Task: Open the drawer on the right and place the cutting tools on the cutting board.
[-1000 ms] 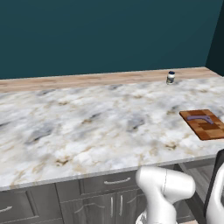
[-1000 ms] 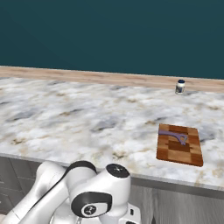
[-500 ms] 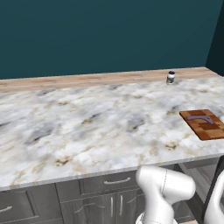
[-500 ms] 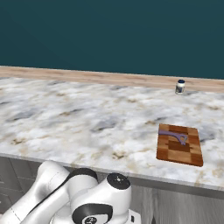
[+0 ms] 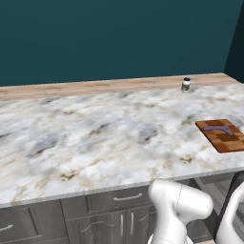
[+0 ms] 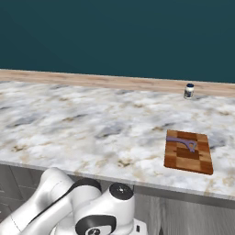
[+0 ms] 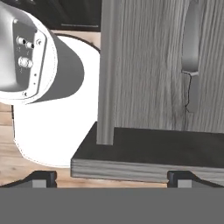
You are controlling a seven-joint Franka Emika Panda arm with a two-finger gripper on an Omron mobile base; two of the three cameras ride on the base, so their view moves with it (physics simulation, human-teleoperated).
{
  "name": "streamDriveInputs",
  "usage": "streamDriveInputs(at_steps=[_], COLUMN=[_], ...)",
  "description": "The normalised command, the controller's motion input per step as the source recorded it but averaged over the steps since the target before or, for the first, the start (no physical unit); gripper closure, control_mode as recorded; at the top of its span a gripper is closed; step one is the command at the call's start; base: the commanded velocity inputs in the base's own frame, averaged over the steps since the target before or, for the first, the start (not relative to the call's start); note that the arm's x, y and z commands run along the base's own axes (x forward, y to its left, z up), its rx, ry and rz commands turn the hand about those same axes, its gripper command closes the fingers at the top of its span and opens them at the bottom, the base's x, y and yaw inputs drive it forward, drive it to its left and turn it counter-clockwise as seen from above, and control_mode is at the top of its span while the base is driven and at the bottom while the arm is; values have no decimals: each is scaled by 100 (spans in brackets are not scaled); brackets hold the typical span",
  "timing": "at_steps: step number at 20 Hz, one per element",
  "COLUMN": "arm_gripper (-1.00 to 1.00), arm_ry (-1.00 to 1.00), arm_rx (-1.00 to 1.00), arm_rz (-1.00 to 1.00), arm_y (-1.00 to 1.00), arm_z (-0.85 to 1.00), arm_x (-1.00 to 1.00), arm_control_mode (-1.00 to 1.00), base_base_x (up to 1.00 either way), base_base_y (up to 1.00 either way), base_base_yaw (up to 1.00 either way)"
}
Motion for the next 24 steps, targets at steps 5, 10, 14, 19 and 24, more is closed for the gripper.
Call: streamDriveInputs(at_steps=[5, 10, 14, 19, 24], arm_gripper=[-100, -100, -100, -100, -100], arm_ry=[0, 0, 0, 0, 0], arm_rx=[-7, -6, -4, -1, 0], arm_rz=[0, 0, 0, 0, 0], arm_y=[-1, -13, -16, -17, -27], arm_z=[-18, -21, -23, -14, -12], arm_x=[7, 0, 4, 19, 23], arm_control_mode=[-100, -100, -100, -100, -100], base_base_x=[0, 0, 0, 0, 0], base_base_y=[0, 0, 0, 0, 0], base_base_yaw=[0, 0, 0, 0, 0])
